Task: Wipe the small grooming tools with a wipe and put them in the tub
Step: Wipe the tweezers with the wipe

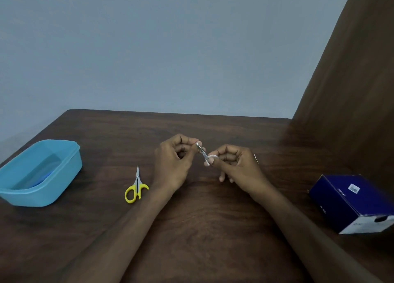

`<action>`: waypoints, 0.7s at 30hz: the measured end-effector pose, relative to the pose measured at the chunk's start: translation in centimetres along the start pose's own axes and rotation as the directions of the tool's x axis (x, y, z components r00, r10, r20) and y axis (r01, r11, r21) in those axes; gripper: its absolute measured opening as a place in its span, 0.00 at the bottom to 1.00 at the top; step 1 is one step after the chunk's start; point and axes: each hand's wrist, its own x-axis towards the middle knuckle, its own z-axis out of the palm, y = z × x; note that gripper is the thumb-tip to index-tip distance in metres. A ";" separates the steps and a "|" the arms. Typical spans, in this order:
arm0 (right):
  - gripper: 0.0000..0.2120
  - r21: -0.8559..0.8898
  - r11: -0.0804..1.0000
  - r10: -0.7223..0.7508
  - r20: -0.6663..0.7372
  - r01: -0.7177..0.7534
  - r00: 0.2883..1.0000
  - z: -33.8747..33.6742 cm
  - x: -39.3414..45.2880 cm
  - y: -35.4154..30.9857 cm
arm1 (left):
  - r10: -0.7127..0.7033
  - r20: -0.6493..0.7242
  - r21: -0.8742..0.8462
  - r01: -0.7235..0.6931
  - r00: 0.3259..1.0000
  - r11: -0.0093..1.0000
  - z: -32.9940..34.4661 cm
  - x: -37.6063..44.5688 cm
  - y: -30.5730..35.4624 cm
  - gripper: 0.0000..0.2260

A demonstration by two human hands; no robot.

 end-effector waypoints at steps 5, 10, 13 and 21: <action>0.05 -0.009 0.997 0.072 0.112 -0.071 0.991 -0.7 0.0 -0.2 | 0.070 0.106 -0.062 -0.064 0.992 0.996 0.0 -0.4 0.4 0.02; 0.10 0.061 0.993 0.092 0.176 -0.104 0.980 -1.3 0.0 -0.8 | 0.061 0.164 -0.124 -0.041 0.985 0.991 -0.1 -0.1 0.0 0.02; 0.08 0.126 0.984 0.101 0.170 -0.123 0.980 -1.4 0.0 -0.9 | 0.052 0.184 -0.161 -0.023 0.982 0.987 -0.1 -0.1 -0.1 0.03; 0.12 0.140 0.984 0.067 0.285 -0.111 0.956 -1.8 -0.3 -1.2 | 0.048 0.268 -0.245 0.020 0.962 0.969 0.0 -0.3 0.3 0.04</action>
